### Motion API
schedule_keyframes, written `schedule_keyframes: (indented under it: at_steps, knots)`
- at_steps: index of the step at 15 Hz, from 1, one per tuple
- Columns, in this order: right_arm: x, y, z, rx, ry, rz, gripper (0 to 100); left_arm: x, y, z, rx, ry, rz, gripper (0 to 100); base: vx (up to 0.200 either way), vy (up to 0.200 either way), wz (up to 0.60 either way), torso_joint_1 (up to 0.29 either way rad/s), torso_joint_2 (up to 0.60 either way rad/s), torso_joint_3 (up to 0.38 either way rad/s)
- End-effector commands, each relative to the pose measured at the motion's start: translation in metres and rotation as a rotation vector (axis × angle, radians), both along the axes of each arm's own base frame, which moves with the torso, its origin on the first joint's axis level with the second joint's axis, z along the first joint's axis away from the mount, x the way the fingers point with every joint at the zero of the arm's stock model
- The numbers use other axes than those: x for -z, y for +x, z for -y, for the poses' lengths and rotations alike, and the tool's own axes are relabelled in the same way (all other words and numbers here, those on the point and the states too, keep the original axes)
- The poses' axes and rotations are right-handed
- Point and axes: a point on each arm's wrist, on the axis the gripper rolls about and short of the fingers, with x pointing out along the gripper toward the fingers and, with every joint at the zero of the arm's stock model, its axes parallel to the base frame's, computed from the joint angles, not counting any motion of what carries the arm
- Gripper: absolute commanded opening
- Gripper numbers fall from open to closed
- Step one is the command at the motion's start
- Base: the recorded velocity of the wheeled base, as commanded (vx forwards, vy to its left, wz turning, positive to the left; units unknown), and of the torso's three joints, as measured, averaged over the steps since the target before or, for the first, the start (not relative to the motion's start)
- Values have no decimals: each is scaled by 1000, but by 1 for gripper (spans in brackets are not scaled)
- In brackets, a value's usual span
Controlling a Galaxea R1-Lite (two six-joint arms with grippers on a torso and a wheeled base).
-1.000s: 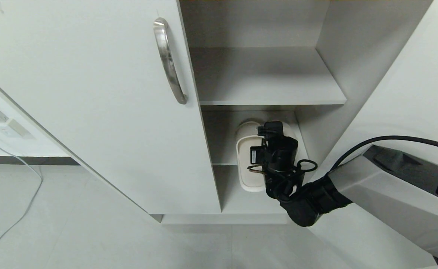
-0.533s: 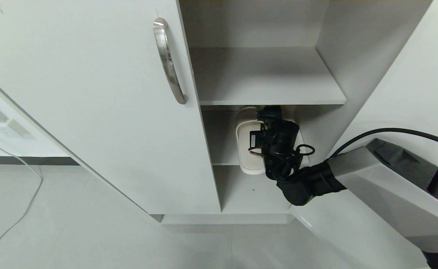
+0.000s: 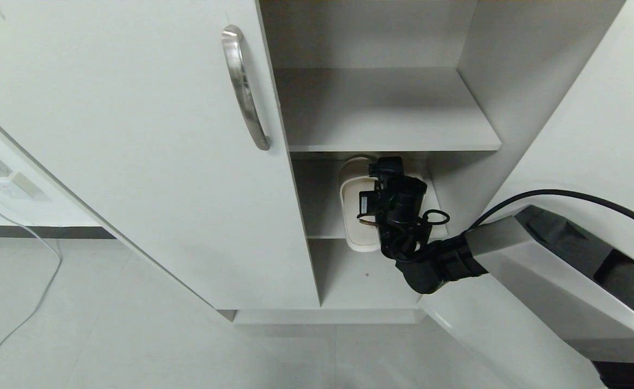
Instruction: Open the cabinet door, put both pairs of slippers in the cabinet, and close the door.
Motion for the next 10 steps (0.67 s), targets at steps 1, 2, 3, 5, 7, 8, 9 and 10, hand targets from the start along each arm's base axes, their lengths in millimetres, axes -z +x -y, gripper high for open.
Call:
schedule_keyframes:
  at_steps: [1,2,3,5,7,8,9,10]
  knots:
    - [6,3,-1,3,-6,-7,0,0,0,0,-2,0,-3,0,0,0,0,0,0,0]
    - [7,5,0,6,-3,-6,0,0,0,0,-2,0,0,0,0,0,0,0,0,0]
    - [7,6,1,8,-3,-5,0,0,0,0,-2,0,0,0,0,0,0,0,0,0]
    - [7,6,1,9,-3,-5,0,0,0,0,-2,0,0,0,0,0,0,0,0,0]
    - [8,6,1,9,-3,-6,0,0,0,0,-2,0,0,0,0,0,0,0,0,0]
    - [8,6,1,9,-3,-6,0,0,0,0,-2,0,0,0,0,0,0,0,0,0]
    - [10,7,1,9,-6,-10,100,0,0,0,-2,0,0,0,0,0,0,0,0,0]
    - [11,7,1,11,-8,-12,100,0,0,0,-2,0,-2,0,0,0,0,0,0,0]
